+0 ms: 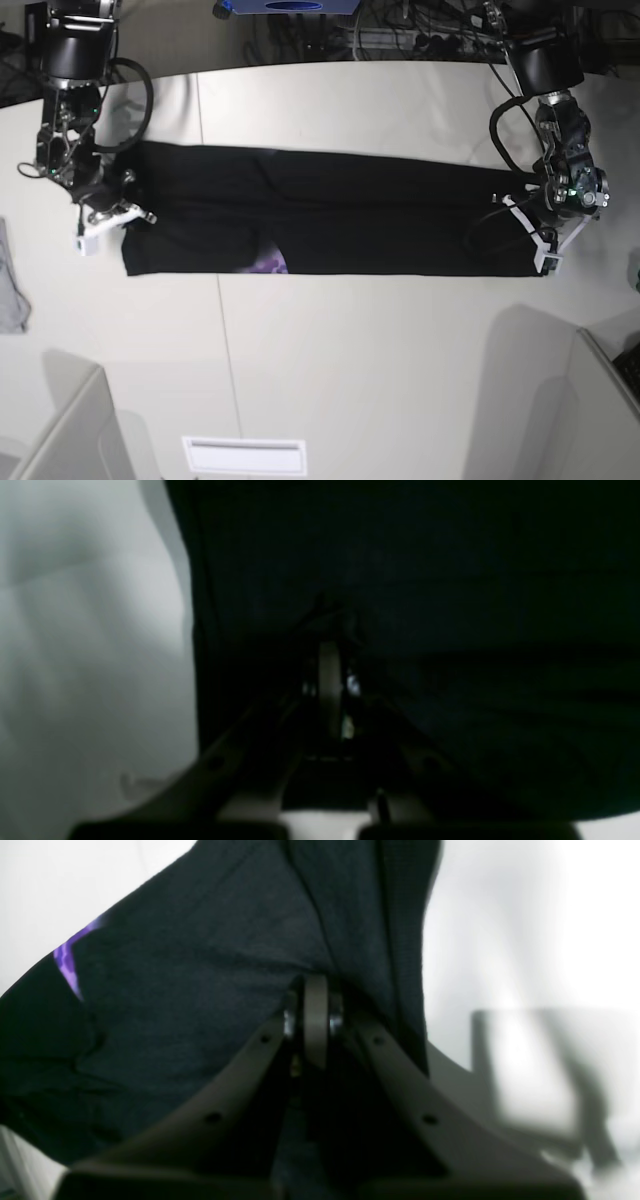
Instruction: Fold the T-shirt properly
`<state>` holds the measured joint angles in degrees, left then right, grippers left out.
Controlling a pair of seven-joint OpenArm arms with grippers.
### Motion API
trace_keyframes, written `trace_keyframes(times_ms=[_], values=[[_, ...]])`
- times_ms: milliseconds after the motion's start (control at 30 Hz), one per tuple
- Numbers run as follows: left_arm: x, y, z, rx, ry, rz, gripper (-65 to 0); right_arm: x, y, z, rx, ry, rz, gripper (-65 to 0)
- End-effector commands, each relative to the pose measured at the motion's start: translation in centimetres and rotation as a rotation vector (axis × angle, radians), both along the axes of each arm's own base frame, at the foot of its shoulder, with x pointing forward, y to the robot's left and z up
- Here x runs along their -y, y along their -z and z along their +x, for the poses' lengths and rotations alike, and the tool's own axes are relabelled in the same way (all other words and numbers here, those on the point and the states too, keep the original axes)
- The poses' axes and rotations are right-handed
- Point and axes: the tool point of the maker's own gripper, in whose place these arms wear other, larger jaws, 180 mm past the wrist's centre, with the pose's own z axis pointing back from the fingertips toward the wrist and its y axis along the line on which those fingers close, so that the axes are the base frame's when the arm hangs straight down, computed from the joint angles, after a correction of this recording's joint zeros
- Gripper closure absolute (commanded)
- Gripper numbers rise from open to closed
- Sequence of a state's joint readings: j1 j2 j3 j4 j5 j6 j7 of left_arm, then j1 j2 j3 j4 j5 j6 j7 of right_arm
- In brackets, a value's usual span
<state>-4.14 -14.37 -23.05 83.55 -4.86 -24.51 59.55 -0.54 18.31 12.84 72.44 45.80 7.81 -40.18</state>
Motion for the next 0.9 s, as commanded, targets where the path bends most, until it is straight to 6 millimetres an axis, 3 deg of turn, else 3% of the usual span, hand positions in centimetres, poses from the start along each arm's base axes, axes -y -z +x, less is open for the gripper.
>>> trace_keyframes(times_ms=[0, 267, 433, 467, 533, 633, 867], values=[[-1.0, -3.0, 1.8, 0.078, 0.004, 0.044, 0.0, 1.2, -1.3, 0.9, 0.026, -0.002, -0.048, 0.0], [-4.6, -11.8, 1.4, 0.217, -0.080, 0.160, 0.0, -1.1, -7.9, 3.5, 0.220, -0.077, -0.082, 0.0], [-7.7, -13.1, -0.6, 0.242, -0.138, 0.184, 0.0, -3.2, -9.9, 2.6, 0.239, -0.152, -0.089, 0.0], [-8.4, -13.0, -1.3, 0.240, -0.156, 0.185, -5.6, -3.7, -10.3, 2.2, 0.246, -0.161, -0.084, 0.0], [-8.8, -12.8, -2.1, 0.235, -0.145, 0.184, -28.6, -4.7, -10.8, 1.7, 0.262, -0.179, -0.079, 0.0], [-7.2, -11.6, -2.0, 0.266, -0.053, 0.107, -63.2, -5.7, -10.6, 1.1, 0.257, -0.188, -0.062, 0.0], [-3.9, -4.4, -1.2, 0.215, -0.005, -0.118, -65.0, -7.5, -9.3, 0.1, 0.223, -0.225, -0.038, 0.0]])
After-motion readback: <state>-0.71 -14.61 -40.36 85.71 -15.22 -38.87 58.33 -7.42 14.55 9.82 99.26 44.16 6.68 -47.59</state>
